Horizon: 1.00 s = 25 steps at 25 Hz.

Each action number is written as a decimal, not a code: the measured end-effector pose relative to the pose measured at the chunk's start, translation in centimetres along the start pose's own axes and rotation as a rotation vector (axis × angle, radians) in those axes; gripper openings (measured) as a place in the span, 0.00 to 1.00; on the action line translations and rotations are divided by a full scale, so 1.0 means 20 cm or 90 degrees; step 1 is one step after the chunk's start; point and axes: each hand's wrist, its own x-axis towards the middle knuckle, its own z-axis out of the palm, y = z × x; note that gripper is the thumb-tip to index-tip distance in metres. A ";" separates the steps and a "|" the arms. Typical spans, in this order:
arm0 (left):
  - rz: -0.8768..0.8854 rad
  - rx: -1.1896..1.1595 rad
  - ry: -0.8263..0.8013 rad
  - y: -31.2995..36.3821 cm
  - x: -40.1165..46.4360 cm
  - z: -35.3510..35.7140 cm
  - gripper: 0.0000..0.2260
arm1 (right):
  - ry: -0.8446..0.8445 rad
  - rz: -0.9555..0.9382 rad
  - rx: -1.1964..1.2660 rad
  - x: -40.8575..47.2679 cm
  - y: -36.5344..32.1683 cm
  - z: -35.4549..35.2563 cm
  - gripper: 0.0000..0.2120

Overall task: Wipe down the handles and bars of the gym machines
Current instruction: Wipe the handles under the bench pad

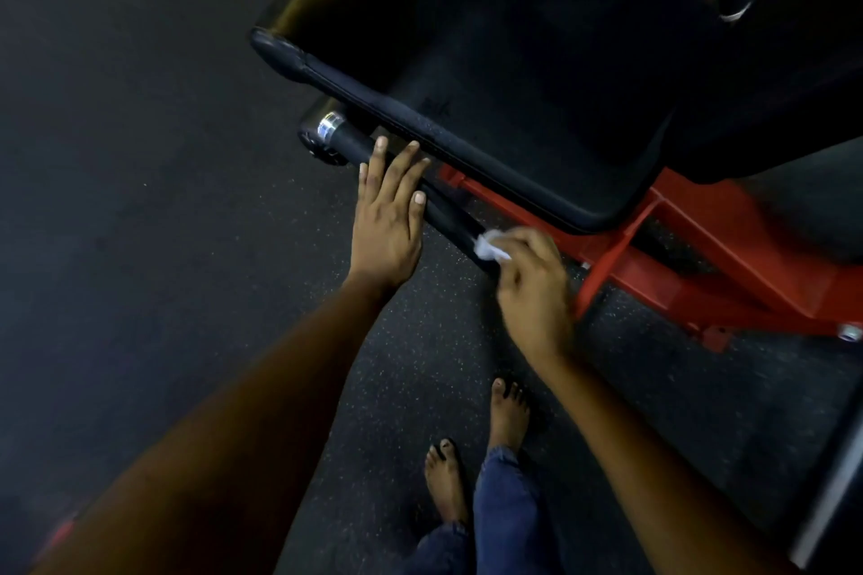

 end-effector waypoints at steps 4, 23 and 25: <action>0.016 0.028 0.006 -0.02 0.00 -0.01 0.20 | -0.050 -0.164 -0.005 0.08 -0.10 0.10 0.12; -0.167 0.050 0.037 0.21 -0.07 0.13 0.29 | 0.058 0.387 0.225 0.07 0.04 0.04 0.10; -0.166 0.060 0.038 0.20 -0.07 0.13 0.29 | 0.054 0.321 0.239 0.07 -0.04 0.06 0.10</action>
